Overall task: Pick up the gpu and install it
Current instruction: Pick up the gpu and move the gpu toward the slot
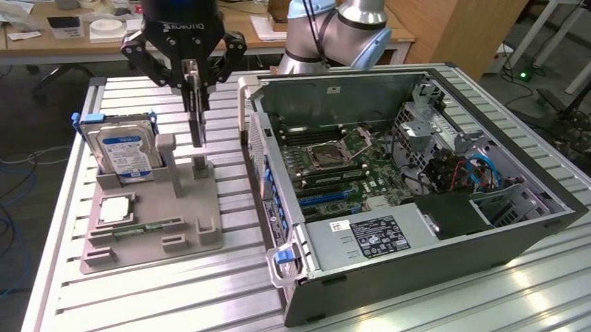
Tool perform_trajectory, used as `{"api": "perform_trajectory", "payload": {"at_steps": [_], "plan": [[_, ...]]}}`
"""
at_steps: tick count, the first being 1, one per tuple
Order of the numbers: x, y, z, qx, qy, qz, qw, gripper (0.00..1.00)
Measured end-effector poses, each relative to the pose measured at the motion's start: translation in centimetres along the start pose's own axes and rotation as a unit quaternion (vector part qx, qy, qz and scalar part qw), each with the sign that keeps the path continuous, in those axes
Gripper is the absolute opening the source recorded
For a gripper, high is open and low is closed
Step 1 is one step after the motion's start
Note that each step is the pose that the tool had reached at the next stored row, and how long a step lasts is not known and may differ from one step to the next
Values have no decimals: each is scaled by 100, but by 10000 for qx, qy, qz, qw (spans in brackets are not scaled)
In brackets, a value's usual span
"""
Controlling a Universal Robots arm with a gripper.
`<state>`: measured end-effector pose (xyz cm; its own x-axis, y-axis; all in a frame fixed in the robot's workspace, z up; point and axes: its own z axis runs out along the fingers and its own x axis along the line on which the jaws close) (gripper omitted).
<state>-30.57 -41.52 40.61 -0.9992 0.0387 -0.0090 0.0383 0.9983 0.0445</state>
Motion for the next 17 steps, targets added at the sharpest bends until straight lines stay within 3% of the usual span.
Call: {"api": "perform_trajectory", "payload": {"at_steps": [12, 17], "plan": [[-352, 13, 17, -3, -1, 8, 10000, 27], [-448, 17, 14, -1, 0, 8, 10000, 27]]}}
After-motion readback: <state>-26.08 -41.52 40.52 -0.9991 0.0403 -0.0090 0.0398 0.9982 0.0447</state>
